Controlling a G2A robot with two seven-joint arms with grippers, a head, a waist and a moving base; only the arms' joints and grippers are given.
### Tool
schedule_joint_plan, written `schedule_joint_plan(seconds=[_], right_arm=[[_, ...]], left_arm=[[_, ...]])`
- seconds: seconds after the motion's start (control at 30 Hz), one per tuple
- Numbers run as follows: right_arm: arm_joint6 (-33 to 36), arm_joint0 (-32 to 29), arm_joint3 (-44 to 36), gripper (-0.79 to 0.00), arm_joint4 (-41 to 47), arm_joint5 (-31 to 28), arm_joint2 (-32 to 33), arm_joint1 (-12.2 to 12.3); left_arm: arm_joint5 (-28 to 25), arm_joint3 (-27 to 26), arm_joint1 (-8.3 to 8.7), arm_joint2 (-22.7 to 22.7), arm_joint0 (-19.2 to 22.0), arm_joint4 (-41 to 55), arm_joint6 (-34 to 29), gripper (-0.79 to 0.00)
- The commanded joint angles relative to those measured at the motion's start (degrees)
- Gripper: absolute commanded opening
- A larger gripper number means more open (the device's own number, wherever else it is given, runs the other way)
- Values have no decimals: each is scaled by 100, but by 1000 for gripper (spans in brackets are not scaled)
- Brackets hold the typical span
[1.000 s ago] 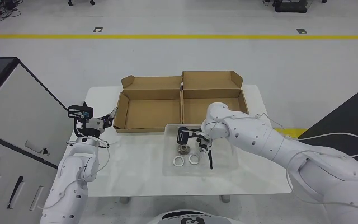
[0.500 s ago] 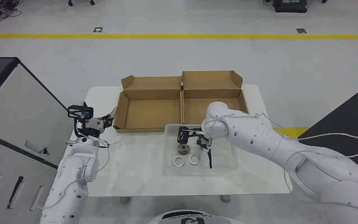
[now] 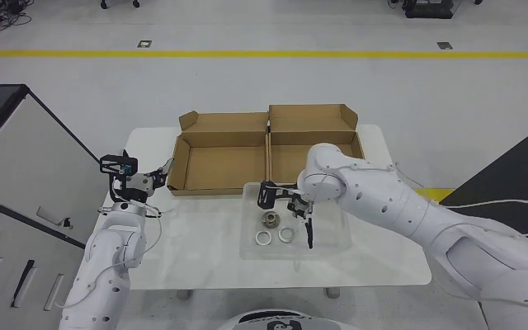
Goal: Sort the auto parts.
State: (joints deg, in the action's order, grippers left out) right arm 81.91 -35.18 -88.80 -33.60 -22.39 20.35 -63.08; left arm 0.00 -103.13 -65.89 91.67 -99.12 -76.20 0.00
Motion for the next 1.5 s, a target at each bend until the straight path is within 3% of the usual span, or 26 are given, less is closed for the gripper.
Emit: schedule_joint_plan(seconds=[0.0,0.43,0.9,0.97,1.2,1.47], right_arm=[[84,-8,-270,-785,81,85,124,114],[454,-101,-1681,-785,590,456,843,828],[454,-101,-1681,-785,590,456,843,828],[154,-171,-1594,-785,655,520,937,838],[-686,-517,-948,-785,2110,293,1967,1069],[-1521,-1438,-50,-785,4597,-976,3104,1338]], left_arm=[[0,0,0,0,0,0,0,0],[0,0,0,0,0,0,0,0],[0,0,0,0,0,0,0,0],[0,0,0,0,0,0,0,0],[0,0,0,0,0,0,0,0],[0,0,0,0,0,0,0,0]])
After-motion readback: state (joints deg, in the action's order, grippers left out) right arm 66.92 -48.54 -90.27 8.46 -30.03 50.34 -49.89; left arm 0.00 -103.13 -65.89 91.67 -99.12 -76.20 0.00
